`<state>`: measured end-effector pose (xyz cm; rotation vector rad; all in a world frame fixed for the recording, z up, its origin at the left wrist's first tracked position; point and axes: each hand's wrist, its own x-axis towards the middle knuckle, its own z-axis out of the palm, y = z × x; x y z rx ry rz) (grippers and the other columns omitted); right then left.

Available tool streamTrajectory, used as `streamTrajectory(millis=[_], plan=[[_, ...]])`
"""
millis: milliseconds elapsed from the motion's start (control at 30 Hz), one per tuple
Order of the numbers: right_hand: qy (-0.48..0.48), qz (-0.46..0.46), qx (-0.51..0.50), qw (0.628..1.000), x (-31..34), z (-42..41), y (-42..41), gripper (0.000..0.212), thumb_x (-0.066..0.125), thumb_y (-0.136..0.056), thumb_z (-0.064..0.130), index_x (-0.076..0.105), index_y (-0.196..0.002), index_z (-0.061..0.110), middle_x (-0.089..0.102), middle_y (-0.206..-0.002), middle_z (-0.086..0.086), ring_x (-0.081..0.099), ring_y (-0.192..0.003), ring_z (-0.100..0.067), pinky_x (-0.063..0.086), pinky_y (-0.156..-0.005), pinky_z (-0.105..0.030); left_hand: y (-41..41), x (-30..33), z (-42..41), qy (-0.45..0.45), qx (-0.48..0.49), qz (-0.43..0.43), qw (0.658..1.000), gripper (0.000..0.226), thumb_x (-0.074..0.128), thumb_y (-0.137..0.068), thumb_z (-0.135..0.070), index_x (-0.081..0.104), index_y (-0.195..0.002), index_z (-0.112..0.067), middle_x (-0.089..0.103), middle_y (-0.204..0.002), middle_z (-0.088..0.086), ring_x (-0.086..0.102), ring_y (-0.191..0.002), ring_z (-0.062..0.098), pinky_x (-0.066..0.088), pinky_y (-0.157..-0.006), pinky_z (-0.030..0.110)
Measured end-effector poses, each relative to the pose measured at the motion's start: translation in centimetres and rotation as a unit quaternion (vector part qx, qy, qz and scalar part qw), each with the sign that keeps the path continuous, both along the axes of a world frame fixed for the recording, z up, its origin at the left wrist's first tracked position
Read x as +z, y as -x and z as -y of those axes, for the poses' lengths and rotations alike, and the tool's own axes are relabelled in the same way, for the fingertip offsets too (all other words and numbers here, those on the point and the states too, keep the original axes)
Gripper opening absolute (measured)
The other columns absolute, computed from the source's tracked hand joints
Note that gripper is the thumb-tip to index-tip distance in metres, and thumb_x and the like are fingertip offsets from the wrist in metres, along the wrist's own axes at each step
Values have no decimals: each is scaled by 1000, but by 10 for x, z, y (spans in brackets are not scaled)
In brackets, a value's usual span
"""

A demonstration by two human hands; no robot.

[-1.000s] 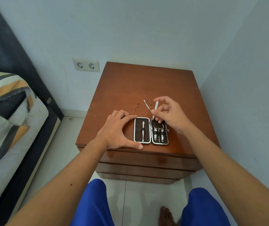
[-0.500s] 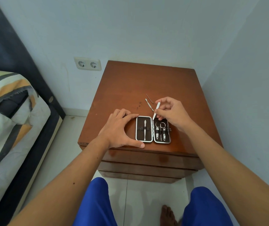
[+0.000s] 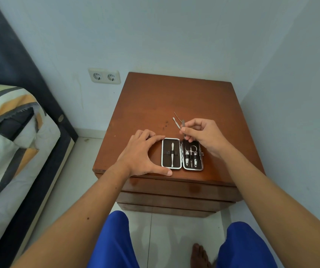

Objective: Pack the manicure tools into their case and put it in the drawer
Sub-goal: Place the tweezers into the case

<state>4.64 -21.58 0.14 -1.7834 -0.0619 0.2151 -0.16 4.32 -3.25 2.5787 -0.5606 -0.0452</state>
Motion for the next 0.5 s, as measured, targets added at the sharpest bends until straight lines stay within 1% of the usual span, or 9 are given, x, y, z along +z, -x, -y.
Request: streamTrajectory(millis=[133, 233, 367, 433, 500], plan=[[-3, 25, -15, 1000, 3, -1, 1, 19, 79, -91, 10, 74, -107, 2, 80, -90, -15, 63, -63, -13, 53, -61, -22, 0, 0, 0, 2, 2, -5, 1000, 123, 69, -52, -100, 44, -156, -37, 41, -134, -16, 34, -124, 9, 34, -113, 33], [3, 40, -28, 999, 4, -2, 0, 16, 77, -94, 13, 74, -106, 4, 79, -88, -12, 61, -63, -13, 51, -60, -23, -1, 0, 0, 1, 4, -10, 1000, 124, 67, -51, -101, 44, -156, -38, 40, -134, -17, 33, -125, 9, 35, -113, 34], [7, 49, -36, 998, 3, -3, 0, 14, 69, -100, 14, 75, -110, 6, 81, -92, -8, 61, -66, -11, 52, -63, -23, -1, -1, 0, 3, 4, -7, 1000, 125, 66, -51, -102, 45, -156, -38, 40, -134, -16, 34, -125, 9, 35, -115, 36], [11, 46, -33, 998, 3, -2, 0, 13, 69, -100, 15, 75, -110, 8, 82, -94, -6, 63, -72, -10, 53, -68, -23, -1, -1, 0, 2, 3, -4, 1000, 124, 67, -51, -101, 45, -156, -37, 41, -134, -16, 34, -126, 9, 34, -115, 36], [-4, 36, -32, 999, 2, -3, 0, 12, 70, -99, 16, 77, -107, 10, 82, -95, -6, 64, -77, -11, 54, -73, -25, -1, -1, 0, 1, 3, -3, 1000, 124, 67, -52, -101, 45, -156, -37, 41, -135, -16, 35, -126, 10, 34, -115, 36]])
